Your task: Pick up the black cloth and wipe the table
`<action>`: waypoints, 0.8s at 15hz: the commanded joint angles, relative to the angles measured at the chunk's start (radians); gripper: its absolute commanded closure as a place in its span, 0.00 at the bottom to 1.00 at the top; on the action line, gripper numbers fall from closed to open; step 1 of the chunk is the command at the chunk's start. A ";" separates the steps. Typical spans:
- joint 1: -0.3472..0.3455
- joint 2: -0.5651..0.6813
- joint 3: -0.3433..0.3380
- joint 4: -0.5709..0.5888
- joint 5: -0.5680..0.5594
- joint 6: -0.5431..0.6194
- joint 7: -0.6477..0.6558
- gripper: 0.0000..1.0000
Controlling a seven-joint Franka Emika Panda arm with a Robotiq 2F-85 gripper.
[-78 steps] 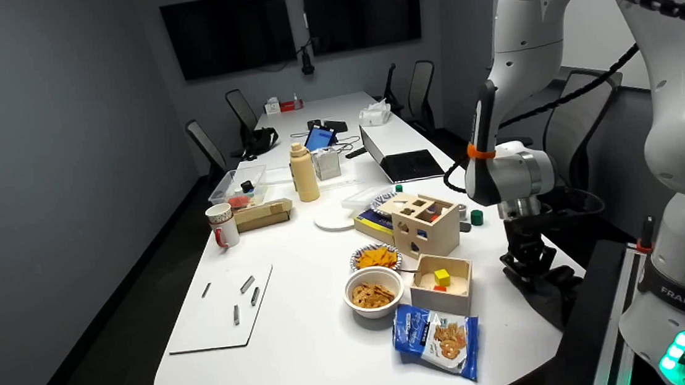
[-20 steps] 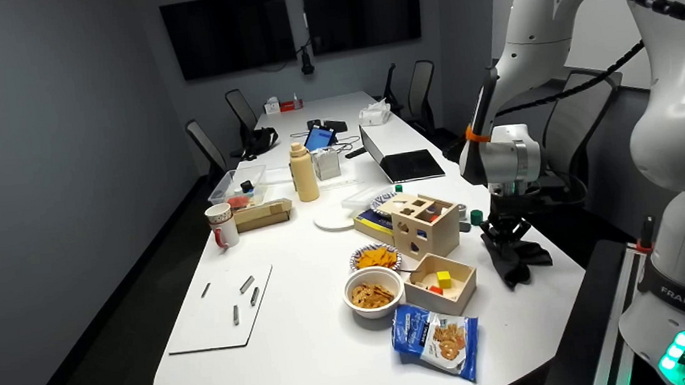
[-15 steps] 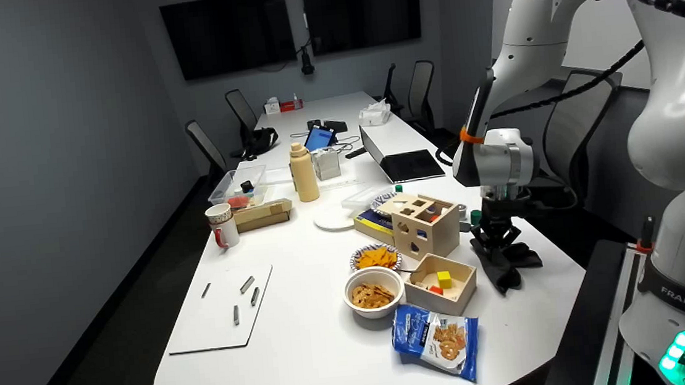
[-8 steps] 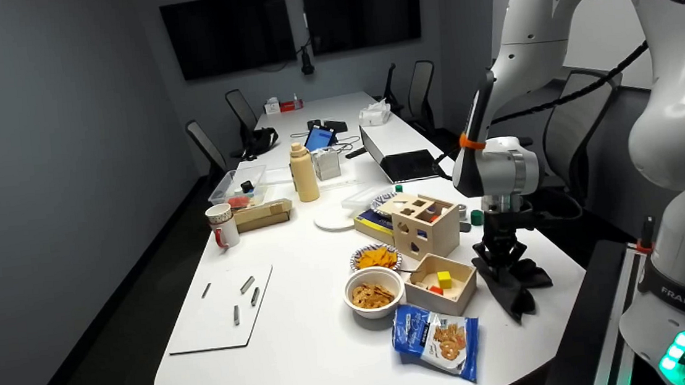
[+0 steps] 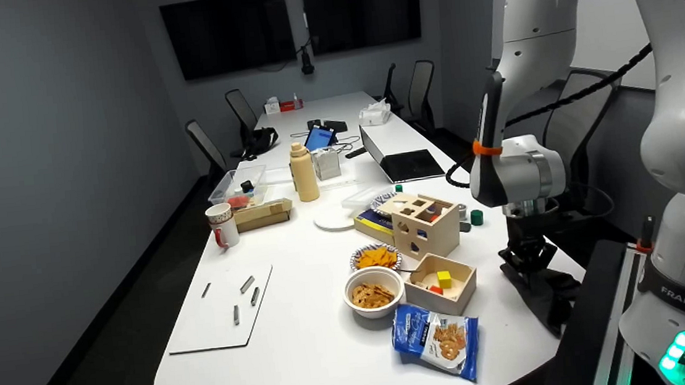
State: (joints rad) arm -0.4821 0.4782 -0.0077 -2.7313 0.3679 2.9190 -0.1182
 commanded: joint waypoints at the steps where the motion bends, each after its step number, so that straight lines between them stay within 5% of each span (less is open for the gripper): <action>1: 0.034 -0.113 -0.029 -0.011 -0.044 -0.013 0.012 0.98; 5: 0.094 -0.283 -0.042 -0.037 -0.102 -0.071 0.002 0.98; 12: 0.287 -0.518 -0.005 -0.016 -0.147 -0.398 -0.070 0.98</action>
State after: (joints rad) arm -0.2785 0.0694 -0.0151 -2.7417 0.2487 2.6516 -0.1662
